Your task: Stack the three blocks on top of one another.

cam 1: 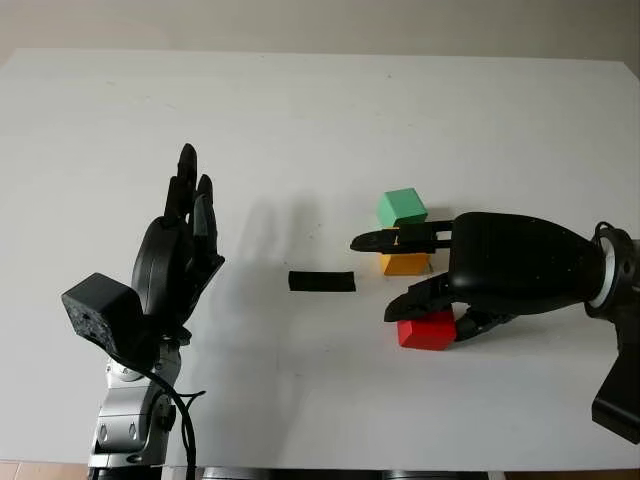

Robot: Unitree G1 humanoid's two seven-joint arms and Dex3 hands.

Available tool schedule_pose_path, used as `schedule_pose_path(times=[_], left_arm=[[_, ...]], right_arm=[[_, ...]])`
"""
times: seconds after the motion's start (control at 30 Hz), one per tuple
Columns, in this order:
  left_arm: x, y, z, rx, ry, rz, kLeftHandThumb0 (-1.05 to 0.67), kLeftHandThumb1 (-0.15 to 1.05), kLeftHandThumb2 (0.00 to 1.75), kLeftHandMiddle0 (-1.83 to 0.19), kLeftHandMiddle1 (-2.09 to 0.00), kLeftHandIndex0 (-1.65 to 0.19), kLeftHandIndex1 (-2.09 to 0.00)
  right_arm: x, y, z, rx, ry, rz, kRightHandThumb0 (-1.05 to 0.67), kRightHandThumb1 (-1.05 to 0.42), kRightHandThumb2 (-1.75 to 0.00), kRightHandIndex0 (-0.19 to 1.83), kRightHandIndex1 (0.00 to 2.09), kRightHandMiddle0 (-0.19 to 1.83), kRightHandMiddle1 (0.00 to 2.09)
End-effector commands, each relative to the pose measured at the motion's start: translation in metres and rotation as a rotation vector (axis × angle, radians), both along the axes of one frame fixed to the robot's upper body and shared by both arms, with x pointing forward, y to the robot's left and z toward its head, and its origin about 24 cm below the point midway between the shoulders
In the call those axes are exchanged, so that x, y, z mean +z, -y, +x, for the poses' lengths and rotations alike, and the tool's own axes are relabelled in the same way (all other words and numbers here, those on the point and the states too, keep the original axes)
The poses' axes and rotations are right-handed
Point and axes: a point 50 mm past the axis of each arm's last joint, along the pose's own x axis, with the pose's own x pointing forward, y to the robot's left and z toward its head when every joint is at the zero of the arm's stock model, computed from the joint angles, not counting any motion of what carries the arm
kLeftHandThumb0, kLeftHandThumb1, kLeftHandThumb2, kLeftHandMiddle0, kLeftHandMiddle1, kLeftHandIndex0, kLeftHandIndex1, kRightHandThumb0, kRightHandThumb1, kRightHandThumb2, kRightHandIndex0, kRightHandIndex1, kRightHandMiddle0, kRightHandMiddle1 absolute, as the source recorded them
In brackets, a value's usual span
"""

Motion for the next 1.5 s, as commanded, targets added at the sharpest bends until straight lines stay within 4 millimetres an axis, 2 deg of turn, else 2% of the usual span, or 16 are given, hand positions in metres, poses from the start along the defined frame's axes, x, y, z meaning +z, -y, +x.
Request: schedule_pose_path(times=[0.0,0.23,0.4,0.67,1.07,1.1,1.13,1.2,1.23,1.3,1.47], left_arm=[[-0.001,0.000,-0.003,0.003,-0.002,-0.005,-0.77,1.05,0.69,0.15,-0.05,0.16,-0.06],[-0.001,0.000,-0.003,0.005,-0.003,0.003,-0.78,1.05,0.70,0.16,-0.05,0.17,-0.05],[-0.001,0.000,-0.003,0.004,-0.003,0.002,-0.78,1.05,0.70,0.15,-0.05,0.17,-0.05],[-0.001,0.000,-0.002,0.006,-0.004,-0.004,-0.78,1.05,0.69,0.15,-0.06,0.16,-0.06],[-0.001,0.002,0.000,0.004,-0.003,-0.007,-0.79,1.05,0.70,0.15,-0.05,0.16,-0.05],[-0.001,0.002,0.000,0.003,-0.003,-0.007,-0.79,1.05,0.70,0.16,-0.05,0.17,-0.05],[-0.001,0.002,0.000,0.001,-0.003,-0.008,-0.79,1.05,0.70,0.16,-0.05,0.17,-0.05],[-0.002,0.002,-0.001,0.000,-0.003,-0.006,-0.79,1.05,0.70,0.16,-0.05,0.17,-0.05],[-0.002,0.002,-0.001,-0.001,-0.002,-0.005,-0.79,1.05,0.70,0.16,-0.05,0.17,-0.05],[-0.002,0.003,-0.001,0.003,-0.001,-0.005,-0.79,1.05,0.70,0.16,-0.05,0.16,-0.05],[-0.001,0.003,0.000,0.007,0.001,-0.007,-0.79,1.05,0.70,0.15,-0.05,0.16,-0.05]], right_arm=[[0.002,-0.001,0.000,0.007,0.005,0.008,-0.47,-0.79,-0.05,0.28,0.08,1.09,0.26],[0.007,-0.002,0.002,0.015,0.025,0.044,-0.44,-0.78,-0.05,0.33,0.09,1.12,0.26],[0.022,-0.009,0.005,0.011,0.058,0.054,-0.41,-0.78,-0.05,0.32,0.07,1.12,0.25],[0.055,-0.036,0.015,0.048,0.121,0.006,-0.44,-0.80,-0.06,0.33,0.06,1.14,0.25],[0.070,-0.069,0.031,0.127,0.148,-0.022,-0.44,-0.87,-0.07,0.33,0.05,1.16,0.29],[0.069,-0.071,0.033,0.130,0.150,-0.024,-0.44,-0.88,-0.07,0.33,0.05,1.14,0.32],[0.069,-0.074,0.035,0.133,0.152,-0.028,-0.43,-0.89,-0.06,0.33,0.05,1.07,0.45],[0.069,-0.078,0.038,0.139,0.158,-0.037,-0.43,-0.91,-0.06,0.33,0.05,0.80,0.95],[0.069,-0.081,0.041,0.136,0.153,-0.043,-0.43,-0.92,-0.06,0.32,0.05,0.72,1.10],[0.068,-0.086,0.045,0.126,0.133,-0.041,-0.45,-0.94,-0.06,0.30,0.04,0.60,1.22],[0.067,-0.098,0.054,0.086,0.098,-0.081,-0.43,-0.98,-0.07,0.28,0.04,0.53,1.26]])
